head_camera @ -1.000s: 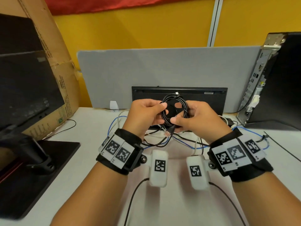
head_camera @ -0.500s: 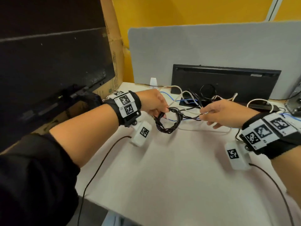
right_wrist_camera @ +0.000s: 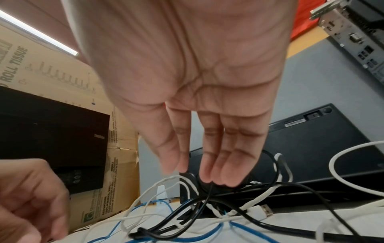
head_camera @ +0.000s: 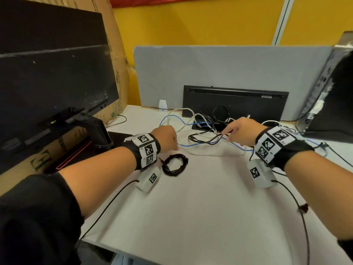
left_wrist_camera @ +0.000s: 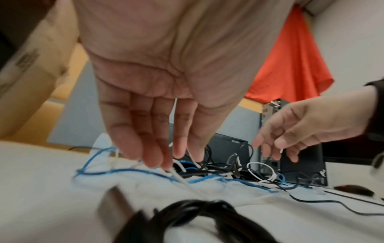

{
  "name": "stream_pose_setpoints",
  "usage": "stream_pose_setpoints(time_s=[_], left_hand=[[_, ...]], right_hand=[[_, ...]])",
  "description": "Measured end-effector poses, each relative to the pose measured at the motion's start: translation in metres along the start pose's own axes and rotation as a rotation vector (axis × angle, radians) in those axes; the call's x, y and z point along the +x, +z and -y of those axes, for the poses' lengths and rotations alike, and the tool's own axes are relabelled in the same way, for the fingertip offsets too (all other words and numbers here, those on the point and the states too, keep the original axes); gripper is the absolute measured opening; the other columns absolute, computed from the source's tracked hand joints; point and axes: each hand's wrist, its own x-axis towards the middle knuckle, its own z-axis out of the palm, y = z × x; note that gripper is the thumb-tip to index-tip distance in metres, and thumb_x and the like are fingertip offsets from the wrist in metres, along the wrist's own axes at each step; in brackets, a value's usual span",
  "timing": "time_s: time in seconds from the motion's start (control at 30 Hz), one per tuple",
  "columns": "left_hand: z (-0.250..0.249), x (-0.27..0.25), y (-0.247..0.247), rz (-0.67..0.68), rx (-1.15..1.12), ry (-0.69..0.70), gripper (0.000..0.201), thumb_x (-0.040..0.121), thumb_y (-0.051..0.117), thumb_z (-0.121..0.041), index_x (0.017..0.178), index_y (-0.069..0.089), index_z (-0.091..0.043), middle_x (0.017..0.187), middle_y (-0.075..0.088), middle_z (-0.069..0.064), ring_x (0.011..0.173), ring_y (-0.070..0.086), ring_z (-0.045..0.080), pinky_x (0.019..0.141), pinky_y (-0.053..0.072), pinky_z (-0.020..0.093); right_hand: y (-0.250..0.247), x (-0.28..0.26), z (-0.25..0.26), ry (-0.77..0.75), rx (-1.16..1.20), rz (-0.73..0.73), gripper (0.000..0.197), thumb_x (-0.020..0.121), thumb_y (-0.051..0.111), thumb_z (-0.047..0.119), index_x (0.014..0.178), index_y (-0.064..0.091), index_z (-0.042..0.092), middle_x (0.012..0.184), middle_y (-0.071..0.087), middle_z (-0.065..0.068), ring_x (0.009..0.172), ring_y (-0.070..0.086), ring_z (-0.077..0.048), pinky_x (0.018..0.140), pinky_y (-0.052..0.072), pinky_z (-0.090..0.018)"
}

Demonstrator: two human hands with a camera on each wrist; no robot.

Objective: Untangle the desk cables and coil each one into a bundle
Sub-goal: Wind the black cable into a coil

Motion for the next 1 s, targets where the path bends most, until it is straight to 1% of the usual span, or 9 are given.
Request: stream_pose_setpoints(time_s=[0.1, 0.23, 0.4, 0.5, 0.57, 0.63, 0.73, 0.9, 1.0], left_hand=[[-0.013, 0.011, -0.004, -0.104, 0.059, 0.135, 0.014, 0.088, 0.065, -0.023, 0.091, 0.076, -0.015, 0.095, 0.070, -0.002, 0.089, 0.063, 0.018, 0.078, 0.050, 0.029], [-0.043, 0.028, -0.003, -0.144, -0.021, 0.251, 0.016, 0.088, 0.062, -0.017, 0.086, 0.077, -0.016, 0.088, 0.066, -0.005, 0.071, 0.056, 0.007, 0.072, 0.047, 0.025], [-0.087, 0.055, 0.004, -0.127, -0.015, 0.313, 0.020, 0.090, 0.058, -0.015, 0.091, 0.076, -0.008, 0.096, 0.072, 0.007, 0.088, 0.066, 0.022, 0.082, 0.055, 0.034], [-0.109, 0.070, 0.010, -0.133, -0.082, 0.285, 0.024, 0.090, 0.063, -0.022, 0.109, 0.071, -0.010, 0.105, 0.071, 0.007, 0.096, 0.065, 0.023, 0.090, 0.053, 0.035], [-0.124, 0.079, 0.012, -0.128, -0.150, 0.262, 0.026, 0.091, 0.064, -0.024, 0.112, 0.068, -0.011, 0.106, 0.069, 0.007, 0.101, 0.064, 0.025, 0.091, 0.051, 0.035], [-0.139, 0.086, 0.014, -0.108, -0.183, 0.250, 0.015, 0.092, 0.063, -0.027, 0.098, 0.064, -0.013, 0.097, 0.065, 0.007, 0.100, 0.065, 0.027, 0.088, 0.050, 0.035], [-0.160, 0.092, 0.016, -0.065, -0.211, 0.256, 0.028, 0.094, 0.060, -0.029, 0.098, 0.070, -0.003, 0.091, 0.067, 0.011, 0.085, 0.063, 0.023, 0.079, 0.051, 0.033], [-0.179, 0.100, 0.014, -0.030, -0.238, 0.201, 0.027, 0.094, 0.060, -0.024, 0.106, 0.070, -0.002, 0.105, 0.070, 0.015, 0.093, 0.066, 0.026, 0.090, 0.054, 0.038], [-0.175, 0.106, 0.003, -0.120, -0.350, 0.279, 0.019, 0.096, 0.058, -0.021, 0.096, 0.071, -0.007, 0.097, 0.070, 0.012, 0.079, 0.063, 0.018, 0.079, 0.053, 0.032]], right_hand=[[-0.006, 0.003, -0.017, 0.075, 0.036, -0.073, 0.029, 0.089, 0.065, 0.015, 0.117, 0.068, 0.023, 0.102, 0.064, 0.003, 0.084, 0.056, -0.013, 0.076, 0.043, -0.023], [-0.013, 0.009, -0.039, 0.181, 0.029, -0.143, 0.031, 0.088, 0.066, 0.015, 0.118, 0.067, 0.020, 0.118, 0.063, -0.004, 0.091, 0.055, -0.017, 0.080, 0.045, -0.026], [-0.013, 0.015, -0.057, 0.248, 0.012, -0.177, 0.030, 0.087, 0.066, 0.015, 0.118, 0.064, 0.015, 0.112, 0.065, -0.008, 0.098, 0.061, -0.024, 0.080, 0.048, -0.029], [-0.013, 0.022, -0.066, 0.273, 0.041, -0.235, 0.041, 0.086, 0.067, 0.019, 0.125, 0.055, 0.016, 0.120, 0.057, -0.011, 0.103, 0.059, -0.025, 0.082, 0.047, -0.030], [-0.014, 0.027, -0.071, 0.263, 0.019, -0.185, 0.047, 0.088, 0.066, 0.019, 0.132, 0.049, 0.016, 0.125, 0.057, -0.010, 0.109, 0.058, -0.025, 0.084, 0.047, -0.030], [-0.013, 0.033, -0.075, 0.249, -0.015, -0.097, 0.047, 0.090, 0.062, 0.020, 0.135, 0.048, 0.016, 0.128, 0.059, -0.008, 0.113, 0.058, -0.026, 0.090, 0.048, -0.033], [-0.014, 0.040, -0.080, 0.208, -0.061, -0.022, 0.040, 0.094, 0.058, 0.024, 0.134, 0.054, 0.021, 0.126, 0.062, -0.004, 0.110, 0.059, -0.023, 0.093, 0.049, -0.034], [-0.020, 0.048, -0.086, 0.089, 0.014, -0.037, 0.021, 0.097, 0.054, 0.026, 0.110, 0.068, 0.019, 0.105, 0.067, -0.002, 0.095, 0.062, -0.019, 0.084, 0.049, -0.032], [-0.029, 0.049, -0.090, 0.039, 0.178, -0.144, 0.013, 0.096, 0.054, 0.027, 0.089, 0.063, 0.023, 0.087, 0.064, 0.004, 0.084, 0.060, -0.014, 0.072, 0.043, -0.026]])
